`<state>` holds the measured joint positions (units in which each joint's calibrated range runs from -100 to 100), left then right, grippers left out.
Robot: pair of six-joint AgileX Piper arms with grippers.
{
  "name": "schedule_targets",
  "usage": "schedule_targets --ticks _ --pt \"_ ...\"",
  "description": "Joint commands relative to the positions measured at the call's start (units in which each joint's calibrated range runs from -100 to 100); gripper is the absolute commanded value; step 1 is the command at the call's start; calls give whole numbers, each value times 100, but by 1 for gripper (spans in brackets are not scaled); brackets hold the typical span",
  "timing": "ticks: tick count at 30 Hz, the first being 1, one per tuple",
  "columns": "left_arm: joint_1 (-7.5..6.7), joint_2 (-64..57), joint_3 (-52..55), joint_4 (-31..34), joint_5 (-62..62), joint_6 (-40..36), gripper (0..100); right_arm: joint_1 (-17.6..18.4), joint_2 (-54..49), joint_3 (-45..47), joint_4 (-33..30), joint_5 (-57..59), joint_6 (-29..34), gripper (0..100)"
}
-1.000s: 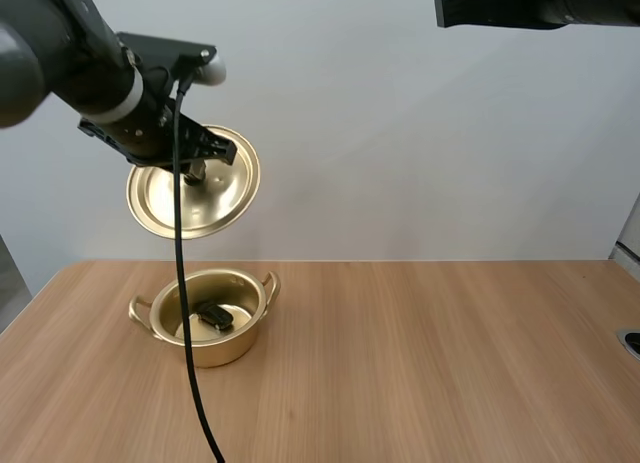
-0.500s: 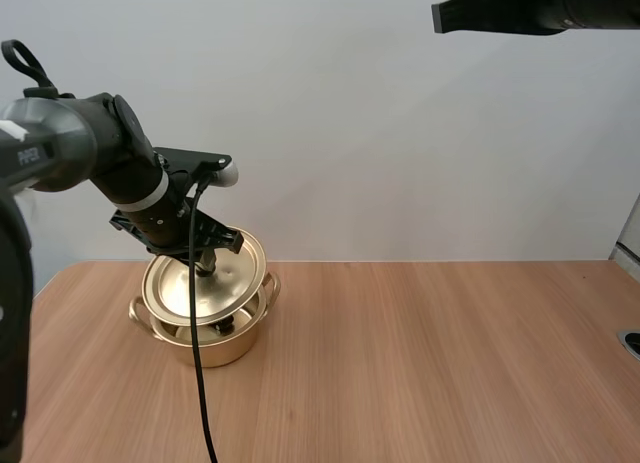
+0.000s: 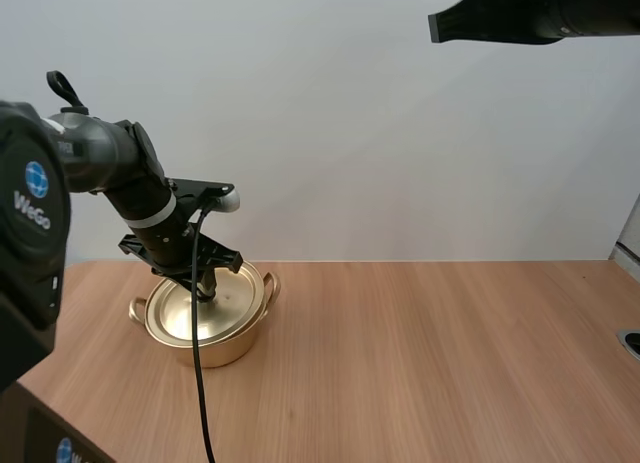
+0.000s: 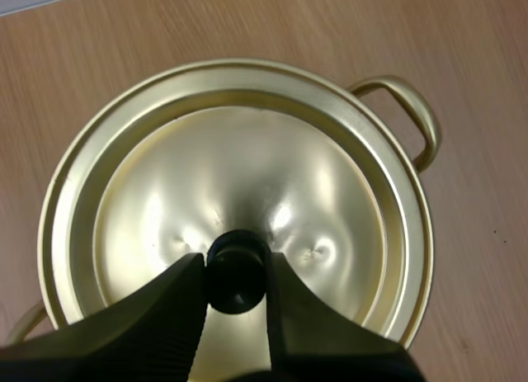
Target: Open the pot, put the car inside, and close it
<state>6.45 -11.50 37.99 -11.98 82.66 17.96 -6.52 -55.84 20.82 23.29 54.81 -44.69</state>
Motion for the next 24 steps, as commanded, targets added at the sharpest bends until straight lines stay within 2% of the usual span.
schedule_targets --ticks 1,4,7,9,14,16,17,20,24 --pt "0 35 5 16 -21 -1 0 -3 4 -5 3 -7 -3 0" --pt "0 118 5 27 -41 -1 2 -3 4 -5 3 49 -3 0" --pt "0 177 5 1 -113 -1 16 -3 4 -5 42 67 -3 0" --pt "0 201 5 -65 -167 -1 33 -3 4 -5 42 67 -3 0" --pt "0 201 5 -268 -185 -1 84 -3 4 -5 42 67 -3 0" --pt "0 201 5 -325 -185 9 97 -3 4 -5 42 67 -3 0" --pt "0 201 5 -350 -185 19 100 -3 4 -5 42 67 -3 0" --pt "0 177 5 -407 -270 43 100 -3 4 -5 42 67 -3 0" --pt "0 -171 5 -626 -1072 43 100 -3 4 67 41 111 -3 0"
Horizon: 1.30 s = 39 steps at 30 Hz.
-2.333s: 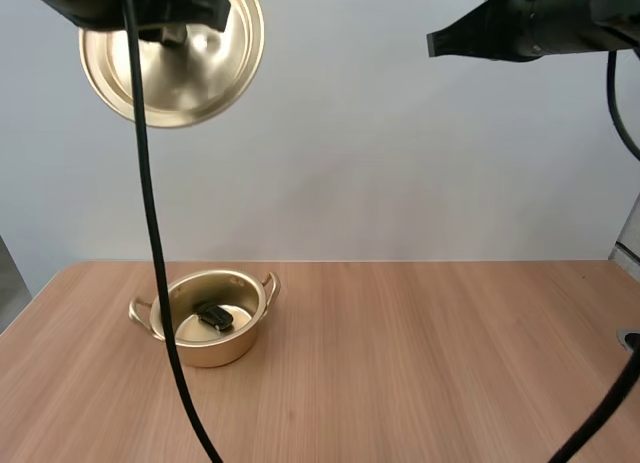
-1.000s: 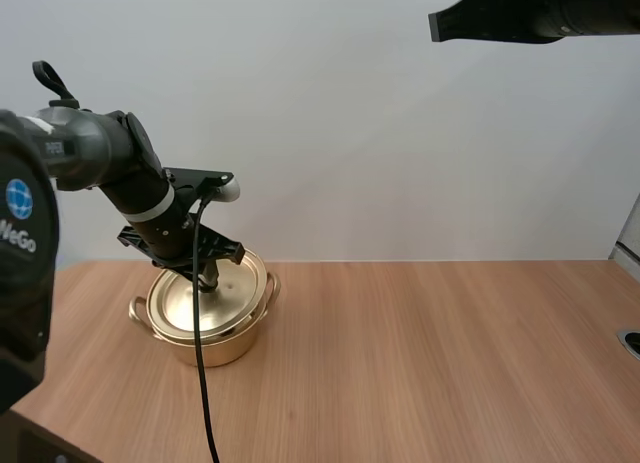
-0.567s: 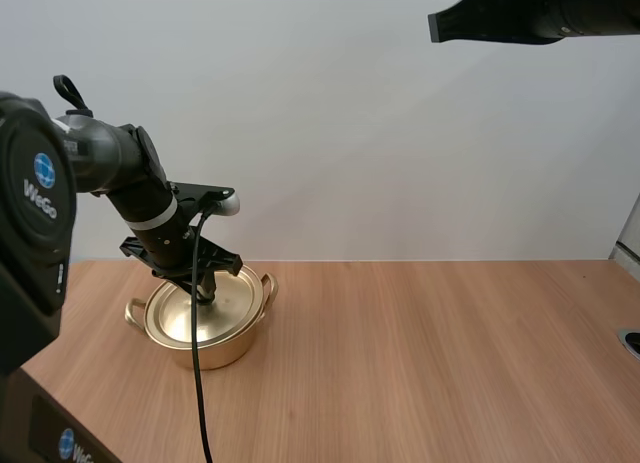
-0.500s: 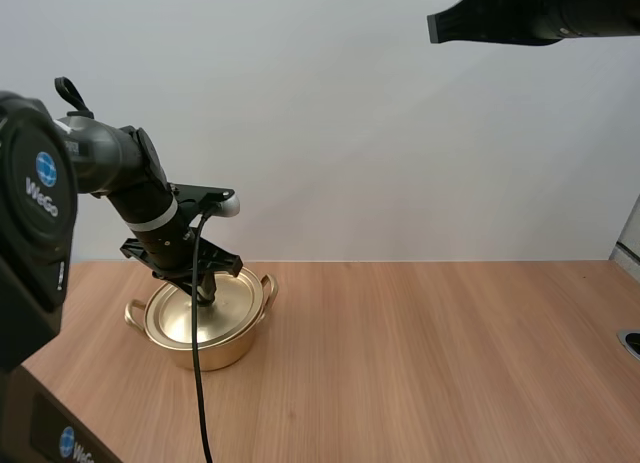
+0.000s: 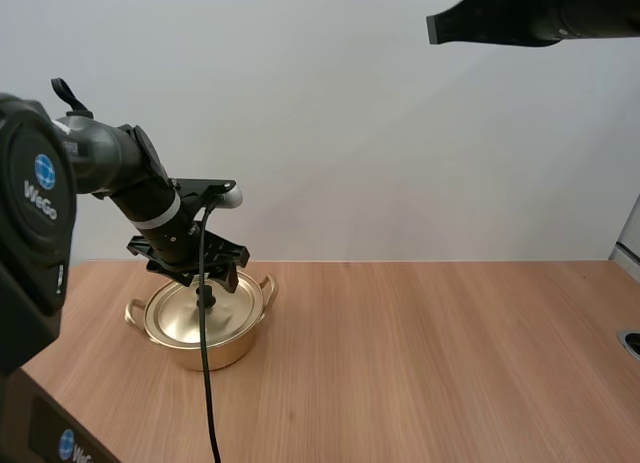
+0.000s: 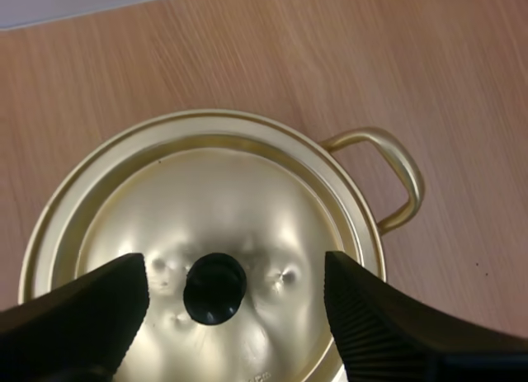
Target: Open the pot, put the car inside, and close it
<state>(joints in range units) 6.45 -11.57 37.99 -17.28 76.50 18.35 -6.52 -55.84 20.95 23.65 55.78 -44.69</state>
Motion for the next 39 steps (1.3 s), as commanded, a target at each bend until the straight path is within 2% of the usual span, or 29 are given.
schedule_targets --ticks 1,5,8,12,17,22,25,31,33,36,39 --pt "0 -310 5 -161 -735 5 100 -3 4 122 5 14 -3 0" --pt "0 -1376 5 -367 -2430 5 100 -3 4 571 5 -50 -3 0" --pt "0 -2336 120 -453 -3580 50 100 -3 4 1082 222 -527 -3 0" --pt "0 -3753 652 -621 -4695 60 100 -3 4 1945 965 -1334 -381 0" --pt "0 -5515 1722 -853 -4875 222 100 -3 4 3166 2764 -1994 -1732 0" --pt "0 -7213 2731 -924 -4875 301 100 -3 4 4138 4954 -2051 -4131 0" --pt "0 -7860 3196 -1121 -4875 301 100 -3 4 4521 5818 -2051 -4945 0" --pt "-302 -7999 4007 -946 -5475 13 100 -3 -4 4705 5969 -2433 -5219 0" --pt "-412 -8001 4323 -495 -5782 -86 100 -3 -83 4705 5958 -2759 -5219 0" --pt "-558 -8142 4691 295 -5609 -564 100 -3 -375 4705 5882 -2871 -5228 0" --pt "-588 -8269 4874 917 -5430 -1215 100 -3 -729 4705 5882 -2871 -5228 0"
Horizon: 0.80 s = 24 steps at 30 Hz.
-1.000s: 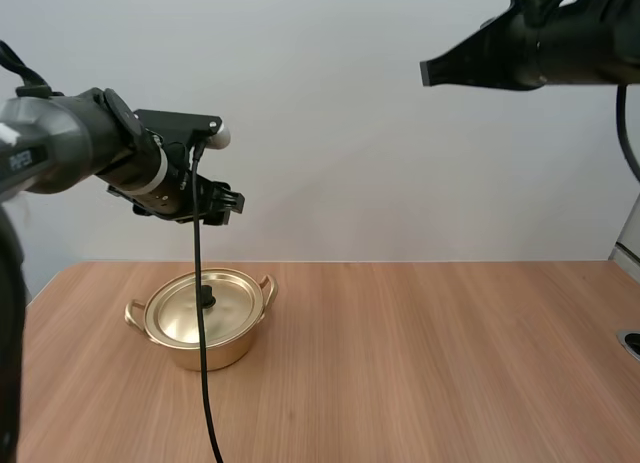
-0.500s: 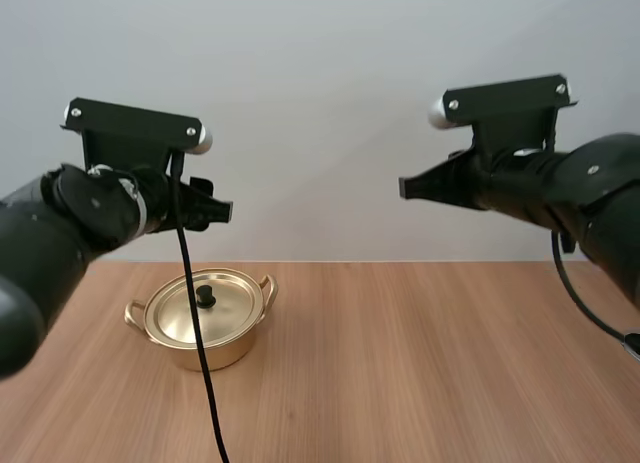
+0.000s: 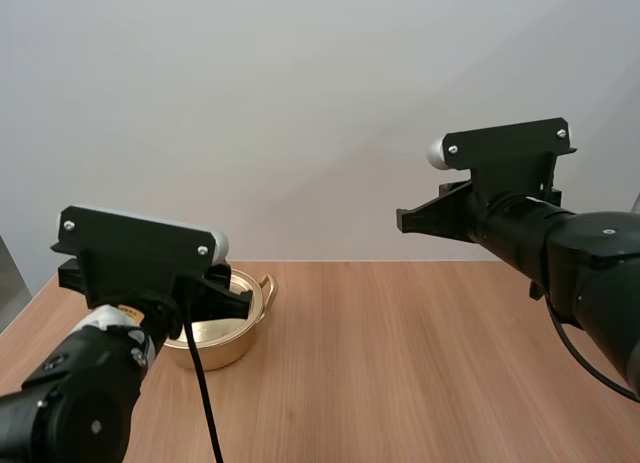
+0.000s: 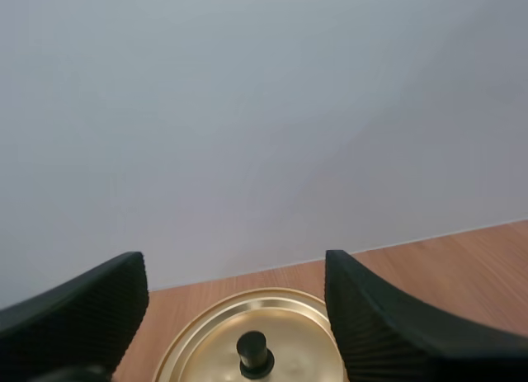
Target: Open the pot, put the car inside, and close it
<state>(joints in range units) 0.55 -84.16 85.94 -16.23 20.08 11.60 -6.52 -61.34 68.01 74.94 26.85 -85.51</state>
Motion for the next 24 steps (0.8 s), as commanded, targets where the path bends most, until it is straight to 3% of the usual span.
schedule_targets --ticks 1,3,5,9,12,16,24 --pt "2 -1009 92 1070 524 -695 100 -3 -263 -1 742 21 -1146 0" --pt "2 -1009 92 1623 1393 -1020 90 -3 -417 -1 654 38 -1146 0" --pt "17 -1071 92 1985 1866 -1533 75 -3 -492 -1 615 80 -1136 0" --pt "94 -1164 92 2773 1917 -2727 48 -3 -506 -1 615 81 -1088 0" --pt "94 -1189 92 2911 2391 -2938 37 -23 -506 -1 615 81 -1055 0" --pt "79 -1304 119 2916 2477 -2938 35 -100 -528 -1 615 81 -823 0" --pt "-117 -1505 267 2841 2127 -3019 35 -278 -565 -1 615 174 -765 0"
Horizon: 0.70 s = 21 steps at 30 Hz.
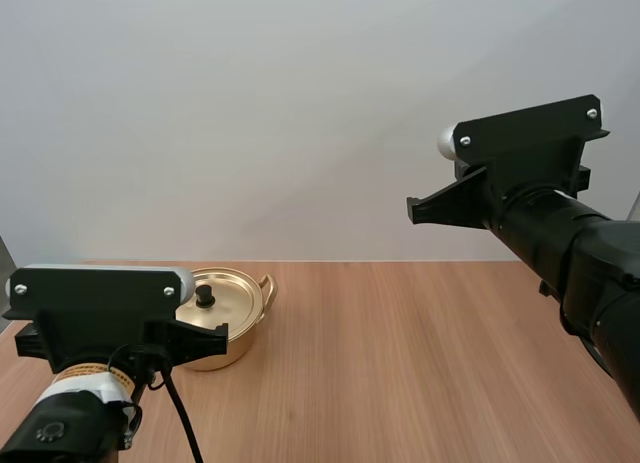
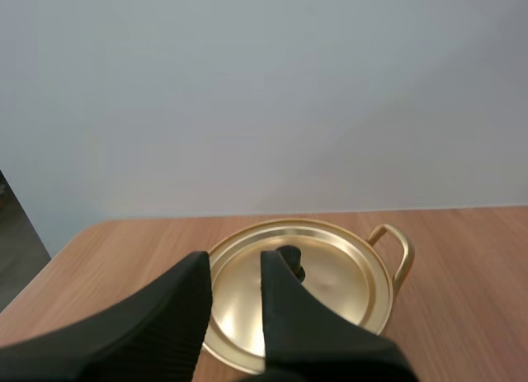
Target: Open the pot, put the car inside, and close it
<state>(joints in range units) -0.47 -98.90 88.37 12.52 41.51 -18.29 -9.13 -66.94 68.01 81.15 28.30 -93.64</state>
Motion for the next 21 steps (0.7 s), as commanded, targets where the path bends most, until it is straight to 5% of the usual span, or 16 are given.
schedule_targets --ticks 1,10,21 --pt "-44 -61 54 -82 -128 -79 35 -41 -28 -1 -6 61 128 0" --pt "-133 -110 1041 92 -693 -197 35 -182 -155 -1 -272 1601 349 0" --pt "-85 -110 1163 103 -956 -207 35 -199 -155 -1 -690 1416 775 0"
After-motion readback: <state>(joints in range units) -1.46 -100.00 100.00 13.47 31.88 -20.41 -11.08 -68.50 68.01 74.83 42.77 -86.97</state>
